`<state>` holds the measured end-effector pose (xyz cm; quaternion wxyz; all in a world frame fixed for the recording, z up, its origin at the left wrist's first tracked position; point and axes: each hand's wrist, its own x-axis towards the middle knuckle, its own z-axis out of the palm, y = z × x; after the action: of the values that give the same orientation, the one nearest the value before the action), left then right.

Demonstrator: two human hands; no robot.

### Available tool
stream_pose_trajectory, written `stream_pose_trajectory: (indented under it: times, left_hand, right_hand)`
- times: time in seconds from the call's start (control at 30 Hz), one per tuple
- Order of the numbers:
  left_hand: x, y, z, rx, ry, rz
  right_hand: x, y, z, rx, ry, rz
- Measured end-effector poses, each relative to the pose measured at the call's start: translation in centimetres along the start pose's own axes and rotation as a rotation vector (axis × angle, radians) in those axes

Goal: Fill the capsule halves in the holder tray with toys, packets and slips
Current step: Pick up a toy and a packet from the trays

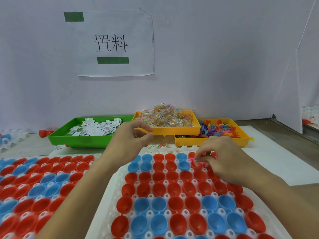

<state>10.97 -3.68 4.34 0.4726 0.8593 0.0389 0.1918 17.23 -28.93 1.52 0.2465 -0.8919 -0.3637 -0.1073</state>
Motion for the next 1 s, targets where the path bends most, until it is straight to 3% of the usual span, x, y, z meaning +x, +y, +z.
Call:
stream_pose_trajectory:
  times: [0.23, 0.57, 0.67, 0.87, 1.0]
  left_hand:
    - [-0.2, 0.7, 0.8, 0.069, -0.062, 0.04]
    - [0.2, -0.1, 0.4, 0.12, -0.031, 0.027]
    - [0.5, -0.5, 0.0, 0.178, 0.055, -0.003]
    - [4.1, -2.1, -3.3, 0.311, 0.401, -0.201]
    - [8.2, -3.5, -4.9, 0.422, 0.394, -0.25]
  right_hand:
    - [0.0, 0.1, 0.3, -0.089, 0.0, -0.032]
    - [-0.3, -0.8, 0.6, -0.166, -0.05, -0.025]
    - [-0.4, -0.8, 0.3, -0.152, -0.036, -0.034]
    - [-0.2, -0.5, -0.2, -0.086, 0.005, -0.052]
    - [-0.1, -0.1, -0.4, -0.037, 0.059, -0.046]
